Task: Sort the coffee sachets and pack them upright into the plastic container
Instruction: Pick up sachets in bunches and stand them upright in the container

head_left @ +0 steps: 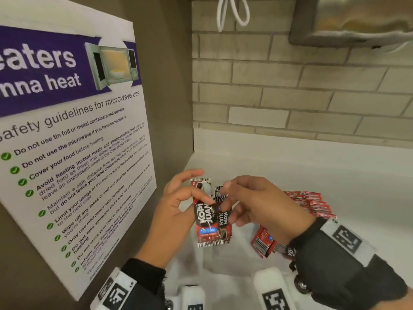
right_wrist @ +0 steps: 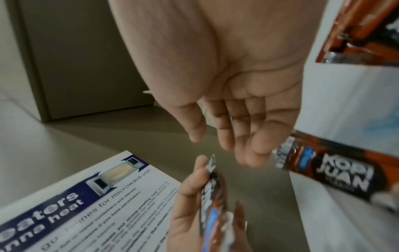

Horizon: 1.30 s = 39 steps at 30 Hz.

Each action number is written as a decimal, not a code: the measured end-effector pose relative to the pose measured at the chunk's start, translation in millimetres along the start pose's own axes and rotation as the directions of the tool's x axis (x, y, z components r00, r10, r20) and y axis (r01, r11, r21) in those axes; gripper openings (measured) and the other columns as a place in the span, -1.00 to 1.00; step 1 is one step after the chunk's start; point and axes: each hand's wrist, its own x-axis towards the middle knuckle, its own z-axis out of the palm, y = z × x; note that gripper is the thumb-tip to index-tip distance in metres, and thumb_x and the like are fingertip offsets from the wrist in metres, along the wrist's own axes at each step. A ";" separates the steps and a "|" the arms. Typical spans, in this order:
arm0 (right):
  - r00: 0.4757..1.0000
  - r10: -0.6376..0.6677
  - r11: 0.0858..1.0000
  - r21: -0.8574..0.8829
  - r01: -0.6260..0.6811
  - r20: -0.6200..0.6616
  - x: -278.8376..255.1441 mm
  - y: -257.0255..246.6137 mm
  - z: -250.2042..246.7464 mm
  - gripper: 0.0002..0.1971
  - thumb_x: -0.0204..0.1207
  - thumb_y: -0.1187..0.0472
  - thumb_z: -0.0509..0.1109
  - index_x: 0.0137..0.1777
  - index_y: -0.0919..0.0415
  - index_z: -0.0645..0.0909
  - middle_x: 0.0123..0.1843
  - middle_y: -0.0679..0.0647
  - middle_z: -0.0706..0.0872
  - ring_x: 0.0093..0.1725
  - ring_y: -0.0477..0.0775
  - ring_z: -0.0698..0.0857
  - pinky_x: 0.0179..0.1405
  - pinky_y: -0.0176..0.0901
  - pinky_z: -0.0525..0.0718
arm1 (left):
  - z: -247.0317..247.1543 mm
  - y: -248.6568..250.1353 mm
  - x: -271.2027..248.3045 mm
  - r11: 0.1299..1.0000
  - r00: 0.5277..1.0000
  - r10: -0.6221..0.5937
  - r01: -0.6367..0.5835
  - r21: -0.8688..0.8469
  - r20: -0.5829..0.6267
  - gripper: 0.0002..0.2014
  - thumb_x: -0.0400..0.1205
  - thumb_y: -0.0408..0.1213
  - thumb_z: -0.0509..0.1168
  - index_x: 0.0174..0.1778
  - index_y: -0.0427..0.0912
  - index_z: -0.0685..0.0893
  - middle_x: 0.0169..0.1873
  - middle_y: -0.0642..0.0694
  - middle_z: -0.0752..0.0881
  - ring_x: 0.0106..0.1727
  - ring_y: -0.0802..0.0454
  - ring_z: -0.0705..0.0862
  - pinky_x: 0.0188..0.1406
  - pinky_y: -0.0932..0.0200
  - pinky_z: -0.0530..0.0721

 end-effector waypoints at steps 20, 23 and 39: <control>0.978 -0.090 0.717 0.670 0.194 -0.187 -1.9 -2.1 -2.4 -0.93 0.57 0.47 0.24 -0.03 0.36 0.53 -0.23 0.24 0.75 -0.29 0.11 0.80 -0.29 -0.21 0.79 | 9.7 10.3 2.6 0.862 0.993 -0.102 0.056 -0.504 -0.064 -0.54 0.39 -0.41 0.37 0.23 -0.06 0.56 0.10 -0.01 0.75 0.18 0.02 0.71 0.07 0.16 0.69; 0.980 -0.081 0.847 0.505 0.164 -0.183 -1.2 8.6 8.6 -0.89 0.53 0.45 0.33 -0.06 0.27 0.49 -0.21 0.19 0.76 -0.28 0.11 0.77 -0.27 -0.15 0.75 | 13.8 16.2 6.5 0.928 0.990 -0.065 0.013 -0.374 -0.128 -0.85 0.57 -0.26 0.37 0.04 -0.07 0.64 -0.14 0.07 0.77 -0.05 0.15 0.73 -0.06 0.24 0.69; 0.990 0.054 0.869 -0.482 -0.110 -0.129 23.6 77.6 -4.7 -0.82 0.32 0.45 0.52 -0.27 0.21 0.59 -0.24 0.20 0.76 -0.30 0.09 0.78 -0.22 -0.03 0.79 | 23.3 -23.7 -1.6 0.889 0.868 -0.458 0.448 0.095 0.193 -0.24 0.59 -0.55 0.22 0.62 0.04 0.06 0.59 0.11 0.20 0.50 0.31 0.18 0.42 0.25 0.22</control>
